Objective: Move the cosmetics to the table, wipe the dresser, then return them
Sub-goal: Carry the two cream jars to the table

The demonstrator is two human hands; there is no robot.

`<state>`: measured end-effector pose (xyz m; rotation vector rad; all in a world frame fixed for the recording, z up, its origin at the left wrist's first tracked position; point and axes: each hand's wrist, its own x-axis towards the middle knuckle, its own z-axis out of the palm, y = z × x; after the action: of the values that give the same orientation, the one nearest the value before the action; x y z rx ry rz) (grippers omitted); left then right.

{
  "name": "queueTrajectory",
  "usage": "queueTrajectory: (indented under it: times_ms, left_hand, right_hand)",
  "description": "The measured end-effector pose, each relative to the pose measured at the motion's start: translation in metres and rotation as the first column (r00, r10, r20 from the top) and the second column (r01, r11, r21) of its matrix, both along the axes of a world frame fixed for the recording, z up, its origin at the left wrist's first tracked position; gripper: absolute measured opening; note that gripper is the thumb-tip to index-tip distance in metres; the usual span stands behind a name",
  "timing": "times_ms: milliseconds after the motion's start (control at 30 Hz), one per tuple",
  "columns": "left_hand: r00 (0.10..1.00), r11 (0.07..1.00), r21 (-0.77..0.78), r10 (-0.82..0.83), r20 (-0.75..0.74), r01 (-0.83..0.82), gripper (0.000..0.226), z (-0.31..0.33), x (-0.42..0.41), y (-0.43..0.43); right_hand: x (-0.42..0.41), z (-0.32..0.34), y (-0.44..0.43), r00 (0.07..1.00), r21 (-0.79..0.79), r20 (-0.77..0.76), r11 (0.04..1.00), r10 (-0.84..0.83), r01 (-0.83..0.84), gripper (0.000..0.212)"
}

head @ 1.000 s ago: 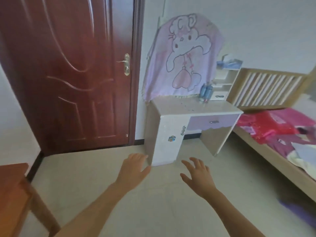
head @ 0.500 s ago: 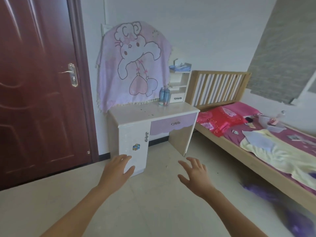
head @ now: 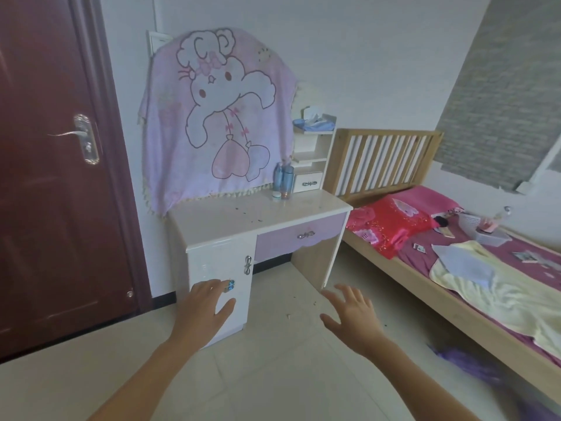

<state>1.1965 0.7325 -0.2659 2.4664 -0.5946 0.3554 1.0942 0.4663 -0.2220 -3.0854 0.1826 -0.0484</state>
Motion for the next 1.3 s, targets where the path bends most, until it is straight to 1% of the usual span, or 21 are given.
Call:
queueTrajectory:
  times_ms: [33, 100, 200, 333, 400, 500, 633, 700, 767, 800, 833, 867, 900, 967, 1000, 1100, 1133, 1167, 1200, 1267, 1300]
  left_hand:
    - [1.000, 1.000, -0.007, 0.000, -0.023, 0.000, 0.072, -0.007, 0.007, -0.005]
    - [0.996, 0.999, 0.029, -0.016, -0.093, 0.019, 0.069, -0.024, 0.019, -0.013]
    - [0.991, 0.998, 0.061, -0.020, -0.130, 0.028, 0.066, -0.045, 0.043, -0.031]
    - [0.991, 0.998, 0.060, 0.002, -0.131, 0.006, 0.075, -0.046, 0.078, -0.064]
    - [0.994, 0.999, 0.049, 0.015, -0.112, -0.009, 0.079, -0.040, 0.102, -0.091]
    - [0.995, 0.999, 0.039, -0.007, -0.099, 0.011, 0.082, -0.027, 0.135, -0.137]
    - [0.999, 1.000, 0.019, -0.004, -0.053, 0.005, 0.083, -0.011, 0.174, -0.194]
    - [0.998, 1.000, -0.016, 0.002, -0.069, -0.003, 0.082, -0.009, 0.187, -0.220]
    - [0.995, 0.999, -0.050, 0.008, -0.096, -0.013, 0.071, -0.014, 0.193, -0.238]
    - [0.997, 0.999, -0.048, 0.004, -0.077, -0.007, 0.059, -0.020, 0.196, -0.243]
    - [0.997, 0.999, -0.042, 0.006, -0.073, -0.009, 0.046, -0.029, 0.200, -0.246]
    - [0.997, 1.000, -0.028, 0.007, -0.078, -0.010, 0.038, -0.038, 0.207, -0.246]
    - [0.993, 1.000, -0.011, 0.014, -0.115, -0.015, 0.040, -0.043, 0.214, -0.246]
    - [0.983, 0.998, 0.035, 0.066, -0.171, -0.061, 0.061, -0.048, 0.236, -0.242]
    - [0.981, 0.995, 0.039, 0.095, -0.171, -0.090, 0.069, -0.050, 0.249, -0.240]
    - [0.977, 0.988, 0.009, 0.153, -0.151, -0.153, 0.079, -0.048, 0.295, -0.237]
    - [0.973, 0.985, 0.002, 0.173, -0.153, -0.175, 0.081, -0.048, 0.312, -0.236]
    - [0.970, 0.982, 0.000, 0.187, -0.156, -0.190, 0.082, -0.047, 0.330, -0.235]
    - [0.969, 0.980, 0.000, 0.196, -0.153, -0.199, 0.083, -0.048, 0.347, -0.234]
    - [0.967, 0.979, 0.002, 0.201, -0.154, -0.203, 0.081, -0.049, 0.381, -0.234]
    - [0.968, 0.980, 0.003, 0.196, -0.159, -0.198, 0.080, -0.048, 0.397, -0.235]
  right_hand:
    - [0.005, -0.008, -0.004, 0.999, 0.003, -0.036, 1.000, -0.003, 0.003, 0.052]
    - [0.013, -0.027, -0.012, 0.994, 0.012, -0.109, 1.000, -0.006, 0.007, 0.053]
    - [0.032, -0.042, -0.034, 0.988, 0.039, -0.155, 0.999, -0.025, 0.031, 0.053]
    - [0.069, -0.042, -0.077, 0.993, 0.053, -0.118, 0.998, -0.020, 0.027, 0.053]
    - [0.094, -0.036, -0.104, 0.996, 0.048, -0.083, 0.999, -0.017, 0.021, 0.052]
    - [0.131, -0.029, -0.147, 0.999, 0.067, -0.036, 0.998, -0.017, 0.019, 0.052]
    - [0.175, -0.027, -0.194, 0.998, 0.083, -0.054, 0.996, 0.025, -0.020, 0.056]
    - [0.198, -0.028, -0.213, 0.997, 0.085, -0.060, 0.996, 0.045, -0.040, 0.058]
    - [0.219, -0.035, -0.225, 0.995, 0.113, -0.072, 0.992, 0.069, -0.061, 0.053]
    - [0.228, -0.040, -0.228, 0.993, 0.130, -0.084, 0.989, 0.078, -0.066, 0.053]
    - [0.237, -0.043, -0.230, 0.992, 0.146, -0.089, 0.987, 0.088, -0.074, 0.057]
    - [0.247, -0.047, -0.232, 0.990, 0.155, -0.090, 0.984, 0.105, -0.091, 0.061]
    - [0.259, -0.051, -0.234, 0.988, 0.164, -0.095, 0.981, 0.122, -0.105, 0.061]
    - [0.286, -0.057, -0.238, 0.983, 0.172, -0.108, 0.976, 0.151, -0.131, 0.055]
    - [0.301, -0.060, -0.239, 0.981, 0.175, -0.113, 0.975, 0.160, -0.139, 0.057]
    - [0.352, -0.059, -0.237, 0.979, 0.197, -0.089, 0.967, 0.183, -0.163, 0.084]
    - [0.372, -0.059, -0.237, 0.978, 0.192, -0.077, 0.966, 0.193, -0.175, 0.091]
    - [0.392, -0.057, -0.237, 0.977, 0.190, -0.068, 0.964, 0.203, -0.187, 0.092]
    - [0.412, -0.056, -0.236, 0.975, 0.192, -0.063, 0.961, 0.212, -0.197, 0.086]
    - [0.449, -0.051, -0.234, 0.971, 0.197, -0.054, 0.956, 0.231, -0.217, 0.065]
    - [0.466, -0.049, -0.233, 0.971, 0.195, -0.048, 0.955, 0.236, -0.223, 0.060]
